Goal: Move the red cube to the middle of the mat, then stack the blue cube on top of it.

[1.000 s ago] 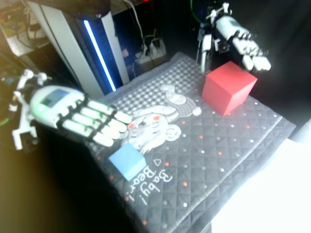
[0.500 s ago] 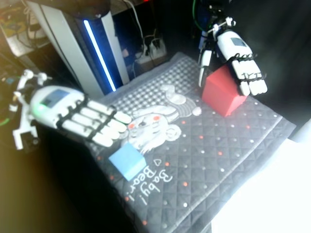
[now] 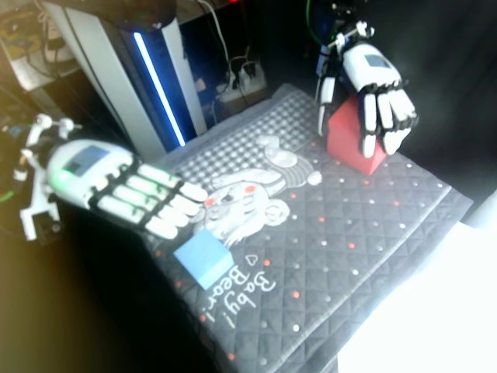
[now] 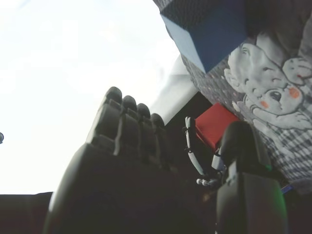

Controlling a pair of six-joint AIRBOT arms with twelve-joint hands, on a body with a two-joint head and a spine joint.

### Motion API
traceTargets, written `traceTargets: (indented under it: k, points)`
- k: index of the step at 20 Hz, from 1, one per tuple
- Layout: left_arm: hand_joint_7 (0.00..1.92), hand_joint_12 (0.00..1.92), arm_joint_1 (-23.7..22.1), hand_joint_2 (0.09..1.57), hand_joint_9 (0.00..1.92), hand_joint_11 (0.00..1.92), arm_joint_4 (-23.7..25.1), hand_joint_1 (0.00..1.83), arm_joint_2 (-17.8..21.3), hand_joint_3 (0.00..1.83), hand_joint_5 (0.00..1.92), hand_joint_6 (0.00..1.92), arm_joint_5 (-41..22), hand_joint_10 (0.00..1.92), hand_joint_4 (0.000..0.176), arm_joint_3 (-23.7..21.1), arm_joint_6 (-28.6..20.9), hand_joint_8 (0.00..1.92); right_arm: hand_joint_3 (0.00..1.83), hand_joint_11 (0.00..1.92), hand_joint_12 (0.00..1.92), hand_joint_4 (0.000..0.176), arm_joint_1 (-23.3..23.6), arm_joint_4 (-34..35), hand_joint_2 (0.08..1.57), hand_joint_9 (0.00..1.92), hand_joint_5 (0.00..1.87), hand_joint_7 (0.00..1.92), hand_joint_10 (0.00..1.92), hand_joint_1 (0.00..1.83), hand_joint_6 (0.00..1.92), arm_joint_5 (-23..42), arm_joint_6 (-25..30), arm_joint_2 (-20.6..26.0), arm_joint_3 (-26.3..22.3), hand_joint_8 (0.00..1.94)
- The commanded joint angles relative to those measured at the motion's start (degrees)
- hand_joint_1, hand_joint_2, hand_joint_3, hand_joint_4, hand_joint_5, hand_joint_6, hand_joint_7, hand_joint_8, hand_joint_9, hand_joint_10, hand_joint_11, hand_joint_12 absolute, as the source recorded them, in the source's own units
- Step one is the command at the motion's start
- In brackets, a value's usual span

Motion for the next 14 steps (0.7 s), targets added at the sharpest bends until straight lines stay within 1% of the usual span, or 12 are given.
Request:
traceTargets:
  k: [1,2,3,4,6,8,9,10,11,12,13,14]
  points:
    - [0.00,1.92,-0.20,1.10,0.00,0.14,1.16,1.30,0.44,0.00,0.00,1.22,-8.23,1.54,0.078,-0.11,-0.58,1.21,0.01,0.00,0.00,0.000,0.23,-0.57,1.23,0.00,0.00,0.00,0.00,0.60,0.00,7.09,0.07,0.22,0.32,0.00]
    - [0.00,1.92,-0.03,1.11,0.04,0.28,1.17,1.38,0.47,0.01,0.00,1.40,-8.37,1.64,0.094,-0.11,-0.77,1.25,0.01,0.00,0.00,0.000,0.23,-0.57,1.24,0.00,0.00,0.00,0.00,0.58,0.00,7.09,0.09,0.19,0.33,0.00]
    - [0.00,1.92,0.16,1.12,0.05,0.35,1.33,1.38,0.51,0.01,0.00,1.47,-8.68,1.69,0.125,-0.12,-1.26,1.28,0.01,0.00,0.00,0.000,0.22,-0.57,1.24,0.00,0.00,0.00,0.00,0.60,0.00,7.09,0.10,0.16,0.34,0.00]
    - [0.00,1.92,0.54,1.12,0.05,0.36,2.02,1.39,0.65,0.01,0.00,1.49,-9.67,1.70,0.131,-0.19,-2.66,1.29,0.01,0.00,0.00,0.000,0.20,-0.55,1.24,0.00,0.00,0.00,0.00,0.60,0.00,7.09,0.10,0.14,0.35,0.00]
    - [0.00,1.92,0.90,1.10,0.13,0.45,4.22,1.45,0.94,0.00,0.00,1.56,-12.01,1.79,0.112,-0.55,-5.63,1.38,0.00,0.00,0.00,0.000,0.10,-0.40,1.23,0.00,0.00,0.00,0.00,0.64,0.00,7.09,0.11,0.05,0.38,0.00]
    - [0.00,1.92,0.90,1.11,0.10,0.43,6.44,1.44,0.99,0.01,0.00,1.58,-13.52,1.78,0.136,-0.72,-7.98,1.32,0.00,0.00,0.00,0.000,0.06,-0.38,1.23,0.00,0.00,0.00,0.00,0.66,0.00,7.10,0.12,-0.08,0.43,0.00]
    - [0.00,1.92,0.89,1.11,0.10,0.43,7.68,1.44,1.01,0.01,0.00,1.59,-14.42,1.80,0.127,-0.82,-9.25,1.33,0.01,0.00,0.00,0.000,0.06,-0.38,1.24,0.00,0.00,0.00,0.00,0.65,0.00,7.10,0.12,-0.12,0.47,0.00]
    - [0.00,1.92,0.78,1.10,0.12,0.41,8.59,1.46,1.03,0.00,0.00,1.60,-15.26,1.81,0.102,-1.00,-9.96,1.41,0.01,0.00,0.00,0.000,0.06,-0.38,1.24,0.00,0.00,0.00,0.00,0.67,0.00,7.10,0.12,-0.13,0.50,0.00]
    - [0.00,1.92,0.36,1.10,0.05,0.28,9.91,1.46,1.02,0.00,0.00,1.58,-16.36,1.77,0.113,-1.33,-10.69,1.40,0.00,0.00,0.00,0.000,0.06,-0.38,1.24,0.00,0.00,0.00,0.00,0.67,0.00,7.10,0.12,-0.13,0.50,0.00]
    - [0.00,1.92,0.20,1.11,0.01,0.19,10.58,1.46,1.00,0.01,0.00,1.56,-16.81,1.80,0.140,-1.43,-11.15,1.44,0.01,0.00,0.00,0.000,0.06,-0.38,1.24,0.00,0.00,0.00,0.00,0.66,0.00,7.10,0.12,-0.13,0.50,0.00]
    - [0.00,1.92,-0.29,1.12,0.00,0.15,12.14,1.44,0.80,0.01,0.00,1.62,-17.79,1.69,0.173,-1.51,-12.60,1.35,0.01,0.00,0.00,0.000,0.06,-0.38,1.24,0.00,0.00,0.00,0.00,0.65,0.00,7.10,0.12,-0.16,0.53,0.00]
    - [0.00,1.92,-0.63,1.12,0.00,0.15,12.87,1.44,0.51,0.01,0.00,1.62,-18.10,1.69,0.173,-1.50,-13.22,1.35,0.01,0.00,0.00,0.000,0.06,-0.37,1.24,0.00,0.00,0.00,0.00,0.65,0.00,7.10,0.13,-0.21,0.56,0.00]
